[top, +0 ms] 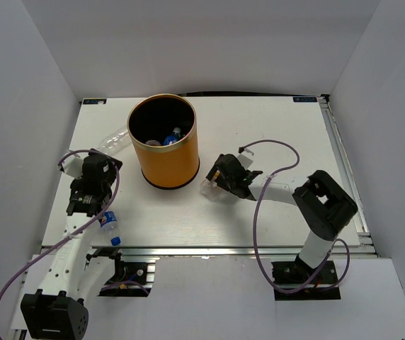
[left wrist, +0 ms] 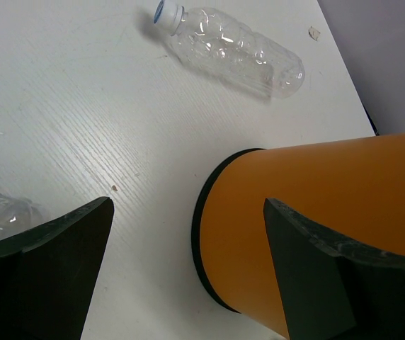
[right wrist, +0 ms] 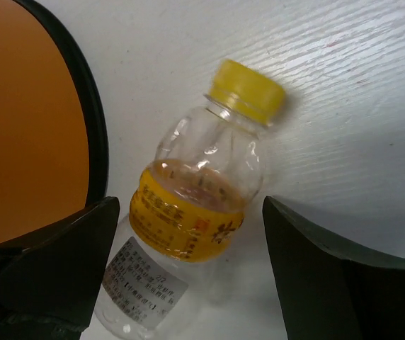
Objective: Put the plastic bottles in the bin
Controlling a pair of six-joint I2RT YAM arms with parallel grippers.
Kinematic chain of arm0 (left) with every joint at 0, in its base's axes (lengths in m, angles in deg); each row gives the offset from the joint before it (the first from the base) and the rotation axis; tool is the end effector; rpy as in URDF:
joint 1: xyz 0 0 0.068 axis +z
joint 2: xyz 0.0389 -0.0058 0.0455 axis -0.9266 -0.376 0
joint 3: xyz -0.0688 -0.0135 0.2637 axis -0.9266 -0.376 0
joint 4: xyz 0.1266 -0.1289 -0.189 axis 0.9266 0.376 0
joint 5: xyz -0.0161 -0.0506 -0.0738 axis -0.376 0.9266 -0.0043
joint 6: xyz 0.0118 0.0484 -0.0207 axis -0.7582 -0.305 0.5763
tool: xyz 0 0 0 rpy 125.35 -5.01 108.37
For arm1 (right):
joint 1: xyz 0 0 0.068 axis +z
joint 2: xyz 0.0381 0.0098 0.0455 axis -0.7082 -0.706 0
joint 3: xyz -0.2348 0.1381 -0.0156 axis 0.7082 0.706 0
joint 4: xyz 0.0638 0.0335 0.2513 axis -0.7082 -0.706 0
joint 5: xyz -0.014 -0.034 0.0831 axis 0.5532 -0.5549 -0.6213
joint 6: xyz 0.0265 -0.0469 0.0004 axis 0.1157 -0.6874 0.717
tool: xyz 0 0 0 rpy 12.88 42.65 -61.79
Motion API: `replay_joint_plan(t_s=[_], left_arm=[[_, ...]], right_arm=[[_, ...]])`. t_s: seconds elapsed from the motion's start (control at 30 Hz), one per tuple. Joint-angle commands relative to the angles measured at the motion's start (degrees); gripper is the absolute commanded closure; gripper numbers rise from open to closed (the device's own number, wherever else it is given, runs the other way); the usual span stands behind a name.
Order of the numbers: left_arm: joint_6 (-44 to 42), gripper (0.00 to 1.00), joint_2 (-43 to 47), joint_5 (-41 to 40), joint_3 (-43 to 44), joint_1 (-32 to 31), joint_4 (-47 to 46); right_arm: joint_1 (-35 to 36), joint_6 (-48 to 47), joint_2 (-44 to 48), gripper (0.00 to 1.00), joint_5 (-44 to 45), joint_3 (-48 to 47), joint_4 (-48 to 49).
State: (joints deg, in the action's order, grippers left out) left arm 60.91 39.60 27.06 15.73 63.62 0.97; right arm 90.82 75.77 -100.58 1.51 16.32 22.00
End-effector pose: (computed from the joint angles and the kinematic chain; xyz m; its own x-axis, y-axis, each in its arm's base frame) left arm 0.1788 0.0032 0.2769 -0.0815 -0.7162 -0.6931 -0.6514 0.5646 -0.5068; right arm 0.2515 0.2363 0.1700 -0.6032 0.5292 -0.5968 0.2250 0.8307 0.5092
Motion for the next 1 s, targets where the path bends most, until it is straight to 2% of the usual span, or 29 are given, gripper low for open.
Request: replay_joint_plan(t_s=[0.0,0.03,0.1,0.2,0.23,0.33,0.47,0.5,0.6,0.63,0.73,0.77,0.93,0.97], left_arm=[[-0.2,0.02,0.8,-0.9,-0.4,0.2,-1.0],[-0.3,0.02,0.7,-1.0,-0.4,0.2,-1.0],[-0.3,0.02,0.4,-1.0,-0.3,0.2,-1.0],[-0.4,0.02,-0.2,-1.4,-0.1,0.3,-0.8],[-0.5,0.02,-0.3,-1.8,-0.1,0.3,-0.8],[-0.9,0.02,-0.8,-2.2,0.3,0.2,-0.4],[-0.9,0.02,-1.7,-3.1,0.7,0.2,-0.3],[-0.9,0.02,-2.0,-3.5,0.9,0.2,-0.2],[-0.6,0.02,-3.4,-4.5,2.0,0.3,0.6],[-0.6,0.02,-3.7,-4.6,2.2,0.3,1.1],[-0.7,0.02,-4.9,-4.4,3.3,0.3,2.0],[-0.9,0.02,-5.3,-4.3,3.4,0.2,2.0],[-2.4,0.02,-6.4,-3.7,4.6,0.3,2.4],[-2.4,0.02,-6.7,-3.6,4.8,0.3,2.4]], right_arm=[[-0.1,3.1,-2.9,0.13,-0.9,-2.4,3.7],[-0.1,3.0,-3.4,0.15,-0.5,-3.1,3.7],[-0.4,2.6,-4.3,0.26,0.5,-3.4,4.7],[-0.5,-1.4,-3.8,0.55,0.5,-3.8,7.1],[-0.5,-2.5,-3.1,0.75,0.7,-4.4,7.3],[-0.5,-9.0,1.9,0.85,4.1,-4.9,8.0],[-0.5,-21.8,14.7,0.81,13.0,-5.3,10.4],[-0.5,-28.8,16.7,0.79,13.0,-5.4,12.6],[-0.4,-37.6,20.8,0.78,8.9,-11.1,18.2],[-0.4,-43.2,20.8,0.78,7.2,-13.2,19.6],[0.1,-51.1,16.8,0.77,-0.8,-24.6,18.0],[0.1,-52.4,13.6,0.77,-5.2,-30.2,16.0],[0.8,-55.1,3.1,0.75,-20.8,-41.6,12.8],[1.4,-56.3,1.2,0.75,-22.6,-46.3,10.6]])
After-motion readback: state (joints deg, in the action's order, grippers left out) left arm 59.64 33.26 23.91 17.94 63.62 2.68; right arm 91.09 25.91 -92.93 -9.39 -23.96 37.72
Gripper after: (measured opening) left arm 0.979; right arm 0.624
